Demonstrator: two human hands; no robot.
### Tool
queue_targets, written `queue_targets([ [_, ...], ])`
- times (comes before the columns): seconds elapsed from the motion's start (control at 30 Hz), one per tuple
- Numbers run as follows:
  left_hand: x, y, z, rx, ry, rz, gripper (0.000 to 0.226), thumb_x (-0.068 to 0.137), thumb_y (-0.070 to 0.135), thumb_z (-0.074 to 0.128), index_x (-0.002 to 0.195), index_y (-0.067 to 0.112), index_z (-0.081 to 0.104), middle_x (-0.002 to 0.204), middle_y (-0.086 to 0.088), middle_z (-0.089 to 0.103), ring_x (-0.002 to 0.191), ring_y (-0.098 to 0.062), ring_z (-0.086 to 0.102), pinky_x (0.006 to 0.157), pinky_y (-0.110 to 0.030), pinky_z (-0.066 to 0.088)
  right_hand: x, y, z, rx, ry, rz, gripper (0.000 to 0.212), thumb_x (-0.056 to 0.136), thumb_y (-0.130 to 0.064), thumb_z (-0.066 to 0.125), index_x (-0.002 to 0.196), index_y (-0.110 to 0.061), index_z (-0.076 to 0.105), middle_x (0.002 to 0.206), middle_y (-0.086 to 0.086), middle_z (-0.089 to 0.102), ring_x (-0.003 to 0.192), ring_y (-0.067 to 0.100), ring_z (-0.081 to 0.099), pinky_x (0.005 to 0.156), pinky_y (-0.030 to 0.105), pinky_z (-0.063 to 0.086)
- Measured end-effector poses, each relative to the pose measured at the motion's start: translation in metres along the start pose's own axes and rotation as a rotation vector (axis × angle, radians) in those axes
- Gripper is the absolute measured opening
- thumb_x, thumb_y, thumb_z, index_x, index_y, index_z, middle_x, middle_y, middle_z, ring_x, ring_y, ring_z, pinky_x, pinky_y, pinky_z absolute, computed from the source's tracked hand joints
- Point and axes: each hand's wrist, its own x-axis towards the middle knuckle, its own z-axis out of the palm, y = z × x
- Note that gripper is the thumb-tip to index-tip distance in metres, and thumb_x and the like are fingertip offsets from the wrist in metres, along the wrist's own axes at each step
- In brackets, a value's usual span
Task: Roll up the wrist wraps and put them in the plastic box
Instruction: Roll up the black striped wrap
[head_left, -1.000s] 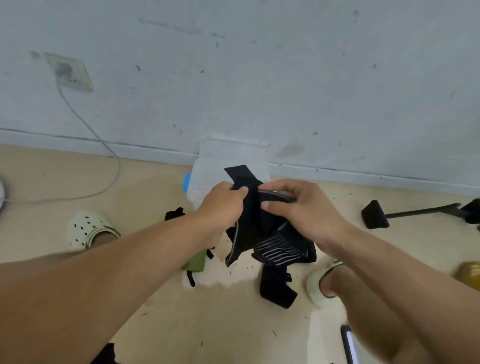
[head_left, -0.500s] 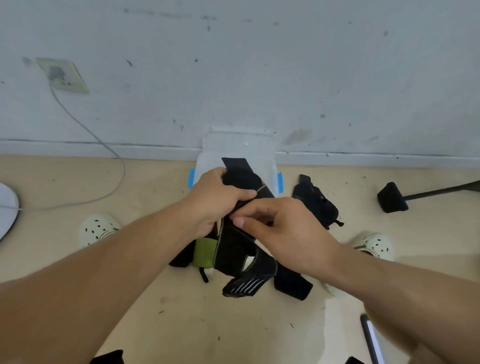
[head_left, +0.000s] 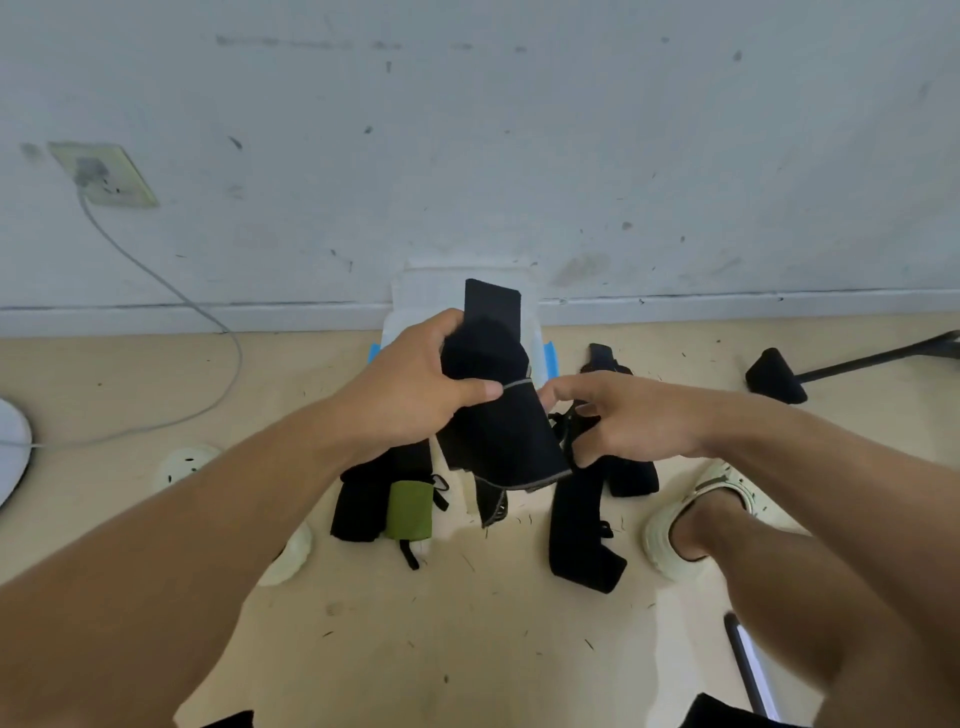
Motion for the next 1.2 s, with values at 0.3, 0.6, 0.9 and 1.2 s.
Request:
queue_targets([
  [0.3,0.000,0.000,0.007,0.060,-0.060,-0.006,0.048,0.093,0.017,0.078,0.135,0.029,0.059,0.124,0.014,0.072,0.114,-0.008,0.069,0.105,-0.037,0.054,0.000,0.008,-0.003,-0.005,-0.077,-0.059,0.035,0.080,-0.033,0.083,0.112,-0.035,0.071,0.122,-0.015,0.072,0.126,0.008,0.060,0.120,0.043,0.036],
  [0.6,0.011,-0.009,0.001,0.126,0.269,-0.083,0.052,0.096,0.016,0.074,0.143,0.020,0.052,0.135,0.003,0.064,0.121,-0.020,0.062,0.098,-0.032,0.049,-0.011,0.026,-0.038,0.007,0.073,0.178,0.075,0.050,-0.075,0.086,0.098,-0.018,0.081,0.105,0.013,0.076,0.088,0.021,0.069,0.087,0.036,0.049],
  [0.9,0.022,-0.022,-0.001,0.211,0.327,-0.131,0.047,0.097,0.013,0.070,0.141,0.016,0.051,0.135,-0.003,0.064,0.121,-0.027,0.061,0.104,-0.043,0.051,-0.010,0.037,-0.050,0.132,0.253,0.243,0.034,0.079,-0.044,0.086,0.097,-0.016,0.079,0.090,0.005,0.080,0.080,0.020,0.074,0.071,0.028,0.055],
  [1.2,0.026,-0.023,0.004,0.129,0.463,-0.070,0.028,0.103,0.022,0.061,0.131,0.019,0.060,0.118,0.003,0.067,0.108,-0.020,0.062,0.090,-0.033,0.047,-0.003,0.032,-0.046,0.514,0.633,0.004,0.021,0.086,-0.020,0.083,0.103,-0.009,0.078,0.102,0.012,0.080,0.087,0.024,0.078,0.080,0.039,0.065],
])
